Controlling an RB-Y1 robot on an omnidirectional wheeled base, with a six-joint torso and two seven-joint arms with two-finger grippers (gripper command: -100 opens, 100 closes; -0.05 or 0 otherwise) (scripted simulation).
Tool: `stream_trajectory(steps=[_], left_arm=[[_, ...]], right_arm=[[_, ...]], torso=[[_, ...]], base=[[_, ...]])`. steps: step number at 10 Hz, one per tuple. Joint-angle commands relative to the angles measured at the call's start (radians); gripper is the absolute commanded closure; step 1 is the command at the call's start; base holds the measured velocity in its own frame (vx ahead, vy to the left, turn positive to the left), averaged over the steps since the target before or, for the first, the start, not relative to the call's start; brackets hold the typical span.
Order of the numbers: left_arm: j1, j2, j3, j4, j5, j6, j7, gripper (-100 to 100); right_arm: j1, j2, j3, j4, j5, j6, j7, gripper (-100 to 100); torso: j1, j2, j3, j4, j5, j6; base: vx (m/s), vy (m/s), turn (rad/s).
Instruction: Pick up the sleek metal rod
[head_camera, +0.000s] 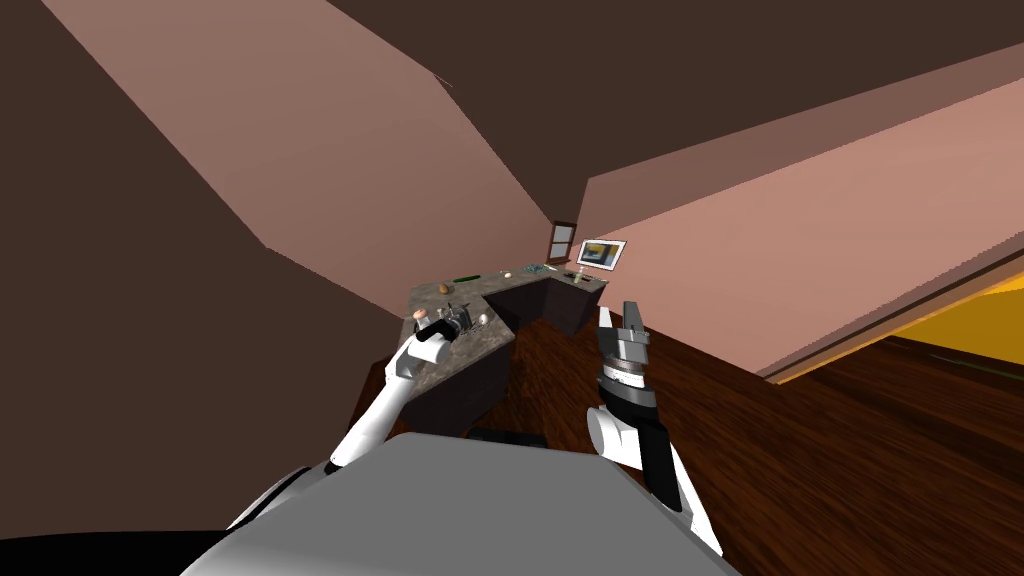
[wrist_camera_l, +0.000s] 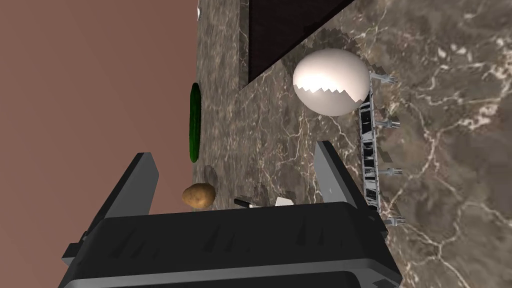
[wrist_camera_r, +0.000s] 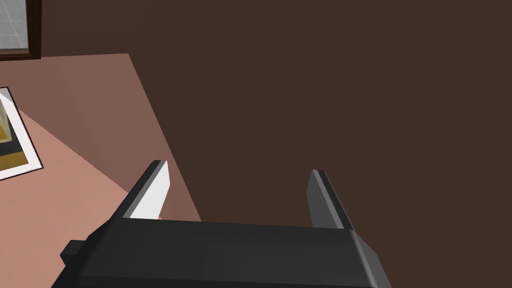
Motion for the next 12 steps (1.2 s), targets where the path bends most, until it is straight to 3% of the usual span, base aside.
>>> stream_trajectory(steps=[1,2,4,7,9,12], left_arm=[[-0.015,0.005,0.000,0.016,0.004,0.050,0.016,-100],[-0.045,0.016,0.001,0.049,0.012,0.078,0.045,-100],[-0.045,0.016,0.001,0.049,0.012,0.122,0.045,-100],[-0.102,0.039,0.002,0.116,0.030,0.218,0.102,-100],[-0.102,0.039,0.002,0.116,0.030,0.254,0.102,-100],[-0.157,0.060,0.003,0.181,0.046,0.345,0.155,-100]], right_arm=[[0.000,0.000,0.000,0.000,0.000,0.000,0.000,0],[0.000,0.000,0.000,0.000,0.000,0.000,0.000,0],[0.000,0.000,0.000,0.000,0.000,0.000,0.000,0],[0.000,0.000,0.000,0.000,0.000,0.000,0.000,0],[0.000,0.000,0.000,0.000,0.000,0.000,0.000,0],[0.000,0.000,0.000,0.000,0.000,0.000,0.000,0]], torso=[[0.000,0.000,0.000,0.000,0.000,0.000],[0.000,0.000,0.000,0.000,0.000,0.000],[0.000,0.000,0.000,0.000,0.000,0.000],[0.000,0.000,0.000,0.000,0.000,0.000],[0.000,0.000,0.000,0.000,0.000,0.000],[0.000,0.000,0.000,0.000,0.000,0.000]], base=[[-0.003,0.006,-0.010],[-0.004,0.007,-0.014],[-0.002,0.004,-0.003],[-0.002,0.007,-0.010],[-0.001,0.004,-0.003],[-0.003,0.005,-0.010]])
